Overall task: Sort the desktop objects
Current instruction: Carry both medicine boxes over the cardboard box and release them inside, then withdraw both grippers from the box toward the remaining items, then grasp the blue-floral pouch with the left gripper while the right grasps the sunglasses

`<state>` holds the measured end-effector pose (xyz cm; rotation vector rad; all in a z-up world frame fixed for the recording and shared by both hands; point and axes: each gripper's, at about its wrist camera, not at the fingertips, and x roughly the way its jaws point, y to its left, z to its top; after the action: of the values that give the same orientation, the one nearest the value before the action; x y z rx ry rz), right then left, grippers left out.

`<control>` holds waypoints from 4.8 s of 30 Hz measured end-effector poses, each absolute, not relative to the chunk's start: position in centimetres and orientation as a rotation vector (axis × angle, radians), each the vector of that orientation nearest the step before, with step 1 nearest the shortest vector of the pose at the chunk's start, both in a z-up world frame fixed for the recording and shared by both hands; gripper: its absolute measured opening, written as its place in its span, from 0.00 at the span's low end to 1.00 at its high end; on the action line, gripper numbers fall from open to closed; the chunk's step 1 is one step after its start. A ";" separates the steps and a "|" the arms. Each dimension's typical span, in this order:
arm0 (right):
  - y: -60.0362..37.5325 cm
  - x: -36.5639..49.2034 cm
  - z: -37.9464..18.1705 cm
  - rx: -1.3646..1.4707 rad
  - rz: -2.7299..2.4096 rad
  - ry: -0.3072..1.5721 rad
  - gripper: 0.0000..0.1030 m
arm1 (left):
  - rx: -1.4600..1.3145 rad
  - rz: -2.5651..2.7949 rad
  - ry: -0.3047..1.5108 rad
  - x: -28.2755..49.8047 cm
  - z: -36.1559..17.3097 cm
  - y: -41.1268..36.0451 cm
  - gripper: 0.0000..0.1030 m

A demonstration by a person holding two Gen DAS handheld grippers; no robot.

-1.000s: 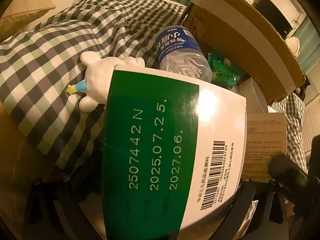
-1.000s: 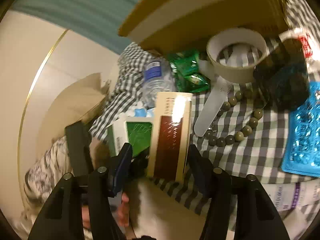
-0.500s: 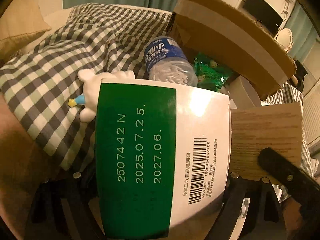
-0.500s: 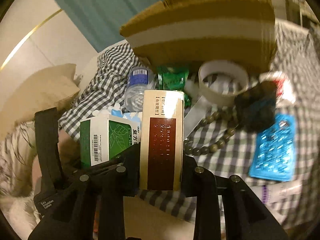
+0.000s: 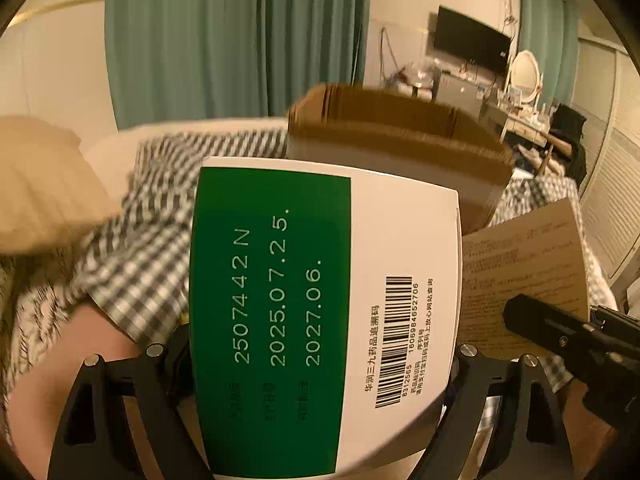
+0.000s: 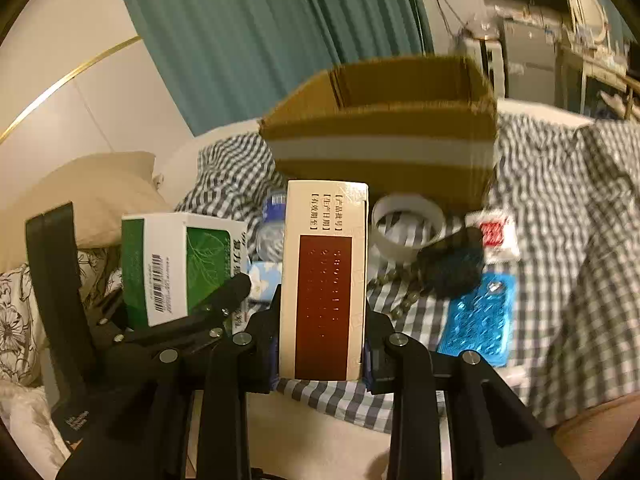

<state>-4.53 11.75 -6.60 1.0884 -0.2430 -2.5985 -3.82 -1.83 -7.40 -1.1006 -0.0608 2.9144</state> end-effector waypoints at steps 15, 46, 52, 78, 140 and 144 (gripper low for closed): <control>12.3 -1.1 0.3 0.893 -2.754 -0.089 0.28 | -0.824 2.941 -0.054 -2.6 0.7 -0.3 0.86; 13.7 -14.5 3.7 0.803 -2.842 0.101 0.28 | -0.792 2.923 -0.150 -18.9 3.2 0.9 0.86; 14.2 -19.8 1.7 0.859 -2.840 0.104 0.28 | -0.842 2.902 -0.132 -24.2 1.1 1.6 0.86; 20.0 -25.1 -0.3 0.876 -2.899 -0.066 0.63 | -0.967 2.891 -0.088 -29.5 -1.9 1.2 1.00; 15.6 -15.8 -17.3 1.311 -2.763 0.173 0.92 | -1.412 2.774 -0.090 -13.7 -20.0 -1.5 0.87; 16.0 -16.2 -18.1 1.374 -2.744 0.158 0.74 | -1.402 2.759 -0.093 -13.0 -19.6 -1.4 0.73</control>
<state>-16.18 16.05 -18.10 1.3744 0.1581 -2.7438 -13.00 -1.37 -19.58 -1.4018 -0.0928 2.7595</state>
